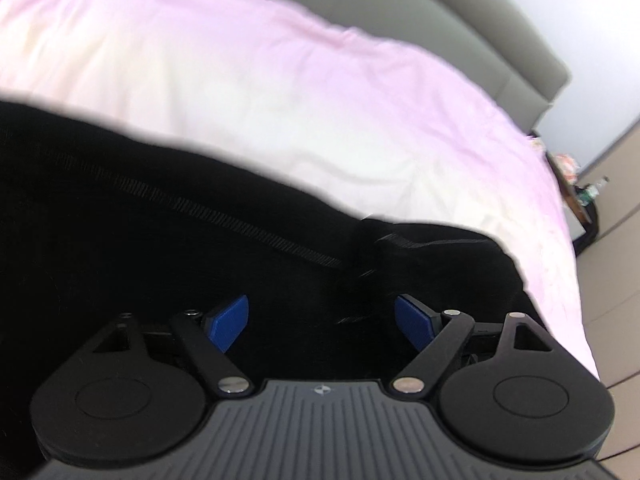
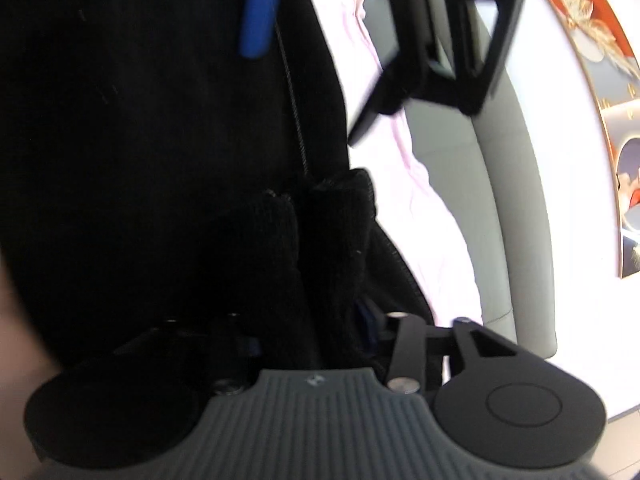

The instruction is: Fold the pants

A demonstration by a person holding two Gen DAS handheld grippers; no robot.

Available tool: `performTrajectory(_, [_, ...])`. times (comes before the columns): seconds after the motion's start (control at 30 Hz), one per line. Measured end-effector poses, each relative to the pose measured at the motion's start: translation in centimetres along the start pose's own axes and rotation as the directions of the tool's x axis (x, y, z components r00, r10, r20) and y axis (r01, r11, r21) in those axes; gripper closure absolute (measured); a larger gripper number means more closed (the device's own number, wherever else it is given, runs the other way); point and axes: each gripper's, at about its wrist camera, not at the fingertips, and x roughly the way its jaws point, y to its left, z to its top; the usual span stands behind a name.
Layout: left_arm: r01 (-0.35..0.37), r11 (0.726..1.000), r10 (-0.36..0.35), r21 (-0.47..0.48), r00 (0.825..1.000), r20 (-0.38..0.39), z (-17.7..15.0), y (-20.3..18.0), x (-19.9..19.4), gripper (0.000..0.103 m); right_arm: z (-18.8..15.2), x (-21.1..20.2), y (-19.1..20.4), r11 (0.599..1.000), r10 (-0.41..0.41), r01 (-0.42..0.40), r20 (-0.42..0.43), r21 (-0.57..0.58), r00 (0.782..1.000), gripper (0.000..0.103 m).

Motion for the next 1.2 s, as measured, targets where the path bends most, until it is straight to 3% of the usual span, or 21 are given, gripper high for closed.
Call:
performTrajectory(0.1, [0.053, 0.993, -0.057, 0.101, 0.997, 0.042, 0.2, -2.3, -1.1, 0.006, -0.5, -2.8, -2.0, 0.984, 0.147, -0.146, -0.006, 0.097, 0.989, 0.049])
performTrajectory(0.17, [0.067, 0.981, -0.076, 0.182, 0.996, 0.044, 0.3, -4.4, -0.8, 0.006, -1.4, -4.4, -3.5, 0.94, 0.287, -0.277, -0.024, 0.198, 0.958, 0.051])
performTrajectory(0.27, [0.068, 0.956, -0.079, 0.285, 0.996, 0.027, 0.5, -7.7, 1.3, 0.006, -3.4, -6.3, -5.8, 0.864, 0.403, -0.369, -0.031, 0.344, 0.915, 0.054])
performTrajectory(0.33, [0.07, 0.948, -0.071, 0.311, 0.997, -0.007, -0.1, -8.9, 3.2, 0.006, -5.2, -6.9, -8.2, 0.788, 0.41, -0.346, -0.016, 0.51, 0.912, 0.054])
performTrajectory(0.4, [0.077, 0.953, -0.058, 0.294, 0.996, -0.073, -1.1, -8.8, 4.8, 0.006, -7.2, -7.0, -10.8, 0.668, 0.4, -0.294, 0.002, 0.684, 0.916, 0.054])
performTrajectory(0.47, [0.042, 0.963, -0.001, 0.267, 0.988, -0.153, -2.3, -7.9, 6.0, 0.006, -9.0, -7.1, -12.9, 0.556, 0.352, -0.229, 0.024, 0.799, 0.936, 0.056])
performTrajectory(0.53, [0.019, 0.967, 0.042, 0.253, 0.972, -0.231, -3.6, -6.8, 7.4, 0.007, -9.8, -7.2, -14.2, 0.502, 0.282, -0.175, 0.032, 0.847, 0.959, 0.058])
performTrajectory(0.63, [0.038, 0.968, 0.021, 0.247, 0.973, -0.232, -4.9, -5.6, 7.3, 0.006, -9.6, -6.3, -15.4, 0.494, 0.212, -0.152, 0.051, 0.856, 0.976, 0.062])
performTrajectory(0.77, [0.037, 0.968, 0.027, 0.249, 0.968, -0.248, -4.6, -5.4, 6.4, 0.006, -8.7, -4.2, -16.0, 0.494, 0.199, -0.189, 0.101, 0.849, 0.975, 0.073])
performTrajectory(0.83, [0.035, 0.967, 0.031, 0.253, 0.966, -0.255, -4.6, -5.4, 6.3, 0.006, -9.2, -2.4, -16.0, 0.482, 0.229, -0.193, 0.09, 0.854, 0.969, 0.075])
performTrajectory(0.9, [0.032, 0.963, 0.04, 0.269, 0.966, -0.255, -4.7, -5.5, 6.4, 0.006, -10.6, 0.8, -15.4, 0.458, 0.322, -0.198, 0.047, 0.867, 0.946, 0.074])
performTrajectory(0.93, [0.031, 0.959, 0.044, 0.282, 0.966, -0.255, -5.0, -5.4, 6.5, 0.006, -12.9, 2.2, -13.7, 0.444, 0.366, -0.204, 0.032, 0.872, 0.93, 0.074])
performTrajectory(0.97, [0.034, 0.954, 0.045, 0.298, 0.967, -0.252, -5.3, -5.4, 6.5, 0.005, -13.5, 2.1, -12.8, 0.442, 0.368, -0.208, 0.036, 0.873, 0.929, 0.074])
performTrajectory(1.03, [0.03, 0.946, 0.051, 0.323, 0.969, -0.24, -5.7, -5.5, 6.6, 0.004, -15.6, 1.3, -10.6, 0.465, 0.342, -0.22, 0.056, 0.858, 0.938, 0.074])
performTrajectory(1.1, [0.015, 0.946, 0.063, 0.324, 0.971, -0.229, -5.8, -5.7, 6.7, 0.003, -15.9, 2.2, -11.0, 0.46, 0.315, -0.213, 0.066, 0.862, 0.947, 0.074])
performTrajectory(1.2, [0.009, 0.955, 0.061, 0.297, 0.972, -0.228, -5.6, -5.7, 6.0, 0.004, -15.3, 1.9, -11.1, 0.488, 0.318, -0.197, 0.037, 0.85, 0.947, 0.074])
